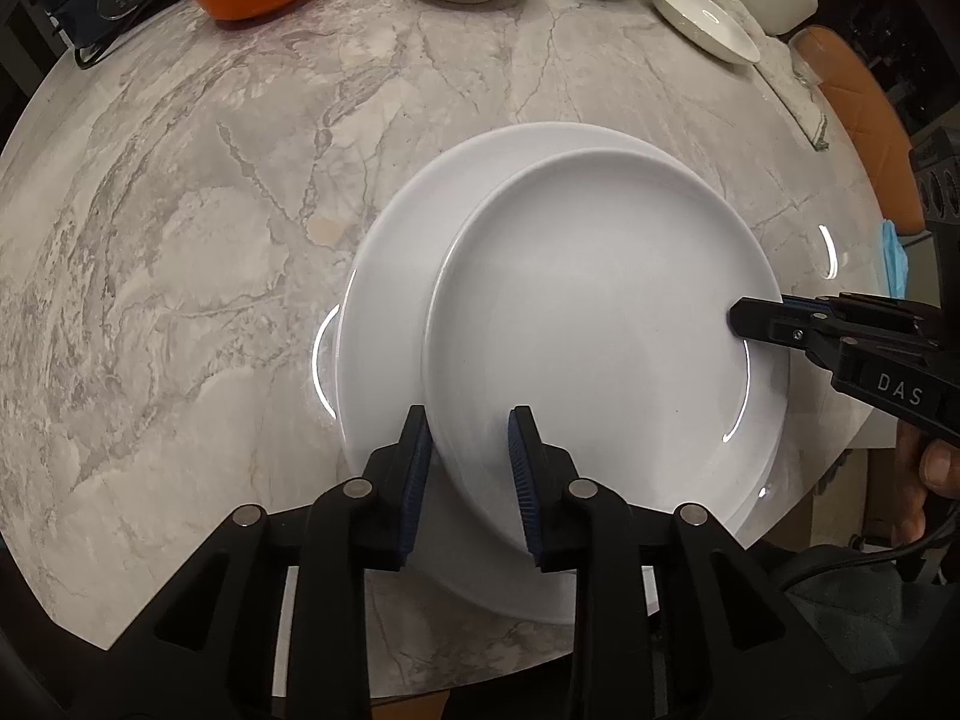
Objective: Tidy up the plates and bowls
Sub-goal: 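Carry the smaller plate onto the large plate with both tools and release, then move both tools to the small white dish beside the rice cooker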
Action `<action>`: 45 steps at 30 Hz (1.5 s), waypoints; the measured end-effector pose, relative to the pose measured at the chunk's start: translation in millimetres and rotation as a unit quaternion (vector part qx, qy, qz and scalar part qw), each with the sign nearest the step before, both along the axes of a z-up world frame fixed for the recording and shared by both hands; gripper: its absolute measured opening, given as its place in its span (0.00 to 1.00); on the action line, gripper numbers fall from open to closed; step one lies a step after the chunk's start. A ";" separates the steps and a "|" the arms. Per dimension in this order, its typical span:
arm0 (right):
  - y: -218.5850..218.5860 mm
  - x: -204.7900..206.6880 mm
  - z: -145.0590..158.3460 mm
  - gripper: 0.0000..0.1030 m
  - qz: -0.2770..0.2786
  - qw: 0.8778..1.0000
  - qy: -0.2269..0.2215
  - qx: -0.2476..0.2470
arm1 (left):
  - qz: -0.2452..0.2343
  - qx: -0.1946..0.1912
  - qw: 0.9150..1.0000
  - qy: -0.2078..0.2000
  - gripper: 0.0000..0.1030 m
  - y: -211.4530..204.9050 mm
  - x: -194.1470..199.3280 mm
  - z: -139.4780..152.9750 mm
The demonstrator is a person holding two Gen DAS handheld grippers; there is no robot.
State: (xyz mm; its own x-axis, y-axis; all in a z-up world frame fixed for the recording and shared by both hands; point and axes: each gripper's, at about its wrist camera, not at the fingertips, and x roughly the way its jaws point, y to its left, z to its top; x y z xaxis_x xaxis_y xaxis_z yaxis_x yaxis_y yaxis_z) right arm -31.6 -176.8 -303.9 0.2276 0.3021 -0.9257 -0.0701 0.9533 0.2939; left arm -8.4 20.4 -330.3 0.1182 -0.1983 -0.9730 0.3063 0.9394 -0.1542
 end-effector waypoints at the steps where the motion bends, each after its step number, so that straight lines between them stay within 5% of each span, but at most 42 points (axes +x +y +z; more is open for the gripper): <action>1: 0.0 -0.2 0.2 0.13 0.000 1.000 -0.001 -0.001 | -0.003 -0.003 1.000 -0.002 0.38 -0.4 -0.3 1.2; 2: 0.3 -0.3 0.5 0.13 0.001 1.000 -0.002 -0.003 | -0.007 -0.007 1.000 -0.005 0.53 -1.8 -1.6 3.1; 4: 1.9 -1.0 1.6 0.16 0.002 1.000 -0.005 -0.005 | -0.015 -0.010 1.000 -0.013 0.66 -5.8 -3.5 5.8; 8: 5.8 -2.4 6.1 0.35 0.004 1.000 -0.018 -0.005 | -0.008 -0.017 1.000 -0.015 0.66 -2.5 -2.7 8.4; 15: 3.8 -5.5 11.8 0.47 -0.010 0.999 -0.035 -0.002 | 0.024 -0.039 0.998 -0.031 0.66 17.8 0.9 28.5; 21: -27.9 -17.7 30.7 0.70 -0.081 0.992 -0.088 0.039 | 0.060 -0.073 0.994 -0.051 0.81 34.0 8.5 46.4; 23: -45.9 -22.3 30.7 0.72 -0.116 0.988 -0.092 0.045 | 0.068 -0.081 0.993 -0.058 0.92 36.7 10.7 51.1; 32: -104.3 -44.0 15.7 0.72 -0.210 0.974 -0.060 0.066 | 0.054 -0.111 0.984 -0.131 0.99 17.5 9.3 82.9; 38: -131.6 -34.1 19.5 0.72 -0.219 0.969 -0.069 0.094 | 0.080 -0.104 0.991 -0.037 0.98 -15.2 38.3 82.7; 45: -201.6 9.7 24.6 0.72 -0.205 0.970 -0.046 0.121 | 0.120 -0.094 0.987 -0.047 0.98 -78.0 84.6 103.8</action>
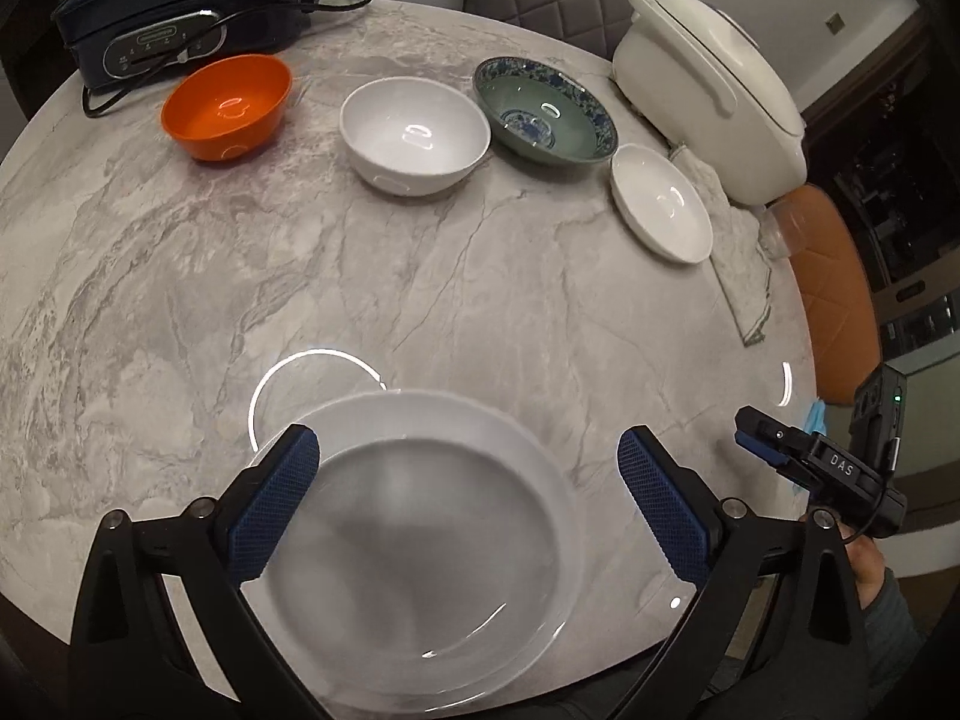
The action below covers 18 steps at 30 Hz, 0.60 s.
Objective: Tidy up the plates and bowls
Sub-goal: 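Move both tools to the small white dish beside the rice cooker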
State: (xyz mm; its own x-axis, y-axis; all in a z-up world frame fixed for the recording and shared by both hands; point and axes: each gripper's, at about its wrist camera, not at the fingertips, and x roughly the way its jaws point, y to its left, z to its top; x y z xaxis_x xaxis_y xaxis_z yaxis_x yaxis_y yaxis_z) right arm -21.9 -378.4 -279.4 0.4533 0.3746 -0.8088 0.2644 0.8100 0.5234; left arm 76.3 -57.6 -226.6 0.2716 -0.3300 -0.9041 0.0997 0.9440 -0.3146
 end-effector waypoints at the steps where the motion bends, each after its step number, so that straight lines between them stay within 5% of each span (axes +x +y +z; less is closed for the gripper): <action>1: -13.7 10.0 2.4 0.72 0.004 1.000 0.001 0.004 | 0.008 -0.003 1.000 -0.005 0.98 -12.2 9.0 4.7; 10: -95.9 142.4 32.4 0.55 0.076 0.996 -0.053 -0.014 | -0.015 0.046 0.998 -0.027 0.97 -154.8 122.0 -13.8; 15: -101.5 190.2 19.1 0.36 0.102 0.994 -0.029 -0.021 | -0.005 0.041 0.999 0.006 0.77 -187.9 161.0 -56.7; 18: -97.7 204.8 6.2 0.33 0.121 0.992 -0.008 -0.018 | -0.003 0.036 0.999 0.025 0.70 -199.5 173.4 -77.3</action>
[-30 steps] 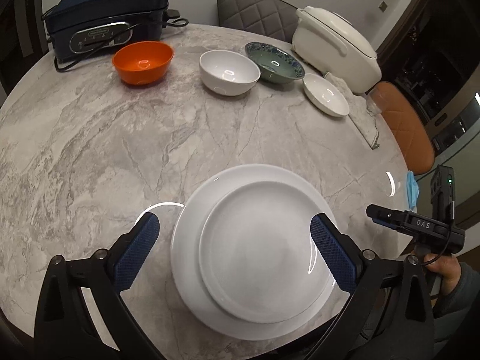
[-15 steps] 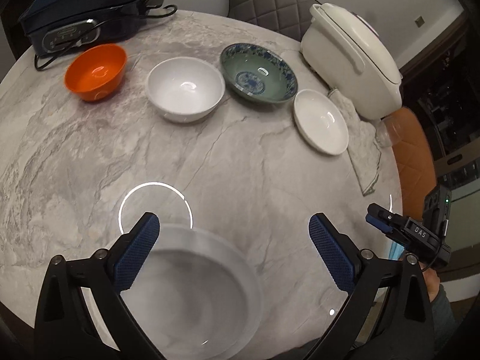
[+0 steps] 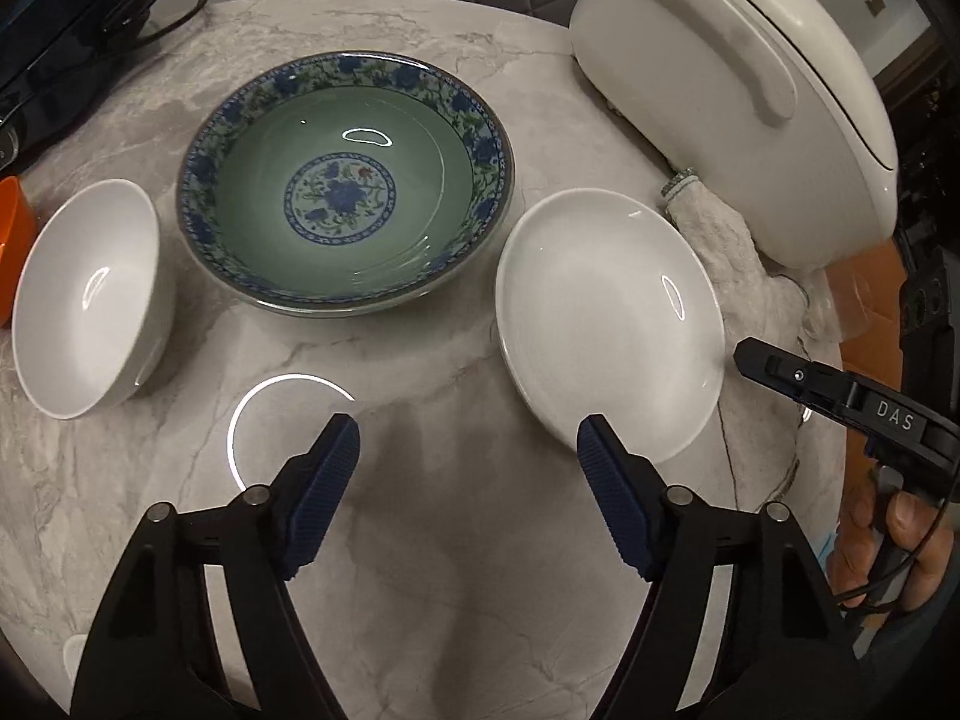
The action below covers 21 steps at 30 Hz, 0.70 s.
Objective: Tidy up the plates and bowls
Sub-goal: 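Move both tools to the small white dish beside the rice cooker, then grasp the small white dish rim with the left tool while the right tool grasps it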
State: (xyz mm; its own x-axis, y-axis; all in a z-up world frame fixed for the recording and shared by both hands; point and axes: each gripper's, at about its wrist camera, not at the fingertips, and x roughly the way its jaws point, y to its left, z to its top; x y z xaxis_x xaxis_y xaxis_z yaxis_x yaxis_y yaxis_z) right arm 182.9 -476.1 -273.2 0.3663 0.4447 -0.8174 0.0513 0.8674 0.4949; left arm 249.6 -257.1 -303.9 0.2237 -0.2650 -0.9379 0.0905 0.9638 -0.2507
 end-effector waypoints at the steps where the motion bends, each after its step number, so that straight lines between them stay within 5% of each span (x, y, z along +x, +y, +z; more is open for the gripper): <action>1: 1.0 3.3 -3.4 0.33 0.004 1.000 0.005 -0.003 | -0.001 0.001 1.000 0.001 0.70 -5.0 3.6 -3.8; 7: -0.4 16.8 -17.2 0.32 0.015 1.000 0.021 0.011 | -0.005 0.004 1.000 0.004 0.69 -26.6 20.9 -18.7; 14: -1.7 32.8 -18.8 0.32 0.009 1.000 0.017 -0.006 | -0.012 -0.002 1.000 0.023 0.43 -42.9 43.4 -39.0; 21: 4.8 44.5 -22.3 0.20 0.023 0.999 0.012 -0.019 | -0.024 -0.012 0.999 0.025 0.27 -56.3 60.7 -48.9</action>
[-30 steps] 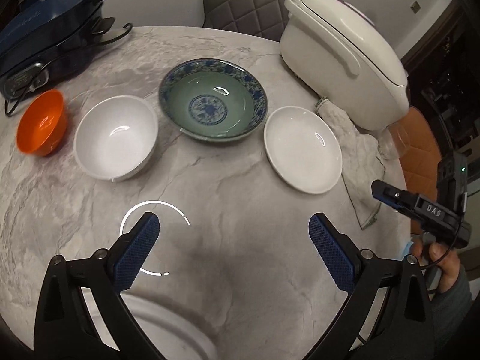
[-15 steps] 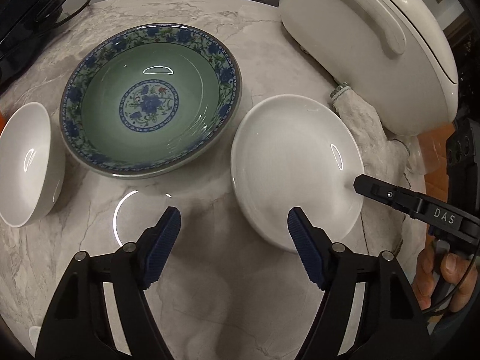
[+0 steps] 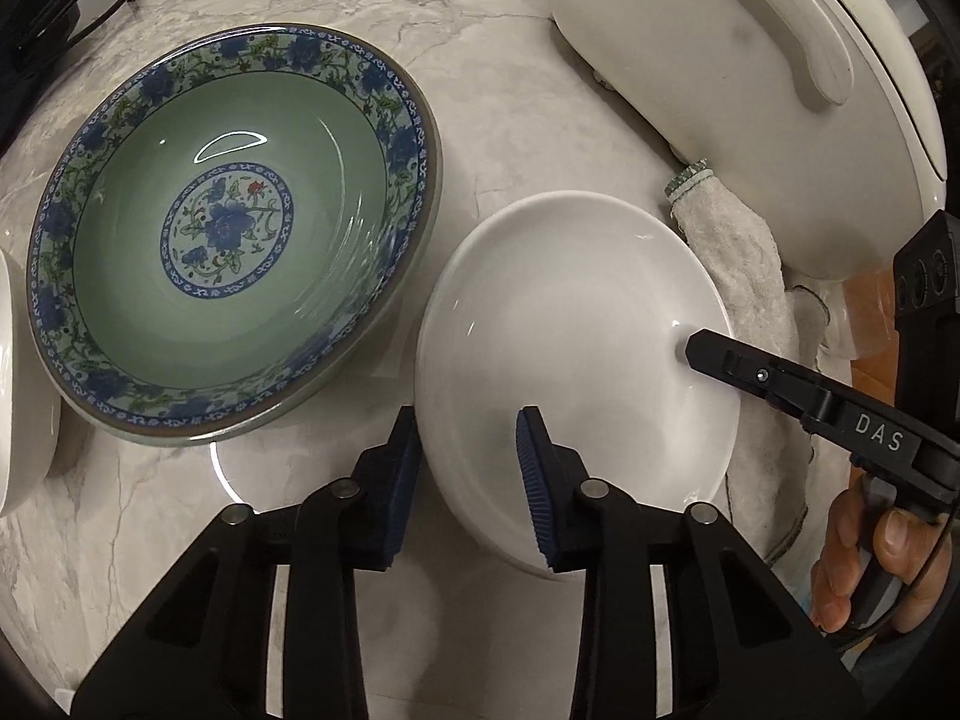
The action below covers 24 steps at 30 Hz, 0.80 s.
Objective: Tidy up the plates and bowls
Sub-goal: 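Grasp the small white dish rim with the left tool while the right tool grasps it, then carry the small white dish over the plate stack with both tools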
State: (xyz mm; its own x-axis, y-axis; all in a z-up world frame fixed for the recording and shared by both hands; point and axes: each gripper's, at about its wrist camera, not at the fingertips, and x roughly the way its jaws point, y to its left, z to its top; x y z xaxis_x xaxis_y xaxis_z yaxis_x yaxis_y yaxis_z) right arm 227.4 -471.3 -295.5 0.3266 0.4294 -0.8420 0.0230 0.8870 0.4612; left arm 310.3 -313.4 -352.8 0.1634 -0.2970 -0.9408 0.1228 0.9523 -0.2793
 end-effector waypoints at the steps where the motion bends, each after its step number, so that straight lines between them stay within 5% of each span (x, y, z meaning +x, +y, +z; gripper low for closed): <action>1: 0.6 0.7 -1.4 0.18 0.001 1.000 0.001 0.001 | -0.002 0.001 1.000 0.000 0.26 -0.1 1.7 -0.3; 5: 0.5 0.5 -4.6 0.11 -0.001 1.000 0.000 -0.009 | -0.002 -0.002 1.000 0.001 0.10 1.6 4.7 -3.0; 24: 0.7 -6.4 2.1 0.08 -0.005 1.000 0.001 -0.019 | -0.006 0.005 1.000 -0.001 0.10 12.1 -5.9 11.8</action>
State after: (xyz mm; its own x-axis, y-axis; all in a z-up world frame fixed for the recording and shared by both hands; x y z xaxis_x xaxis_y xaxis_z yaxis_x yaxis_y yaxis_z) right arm 221.0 -470.6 -293.4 0.3301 0.3932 -0.8581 0.0332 0.9037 0.4269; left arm 304.4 -301.3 -341.0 0.1624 -0.2904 -0.9430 0.1353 0.9532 -0.2702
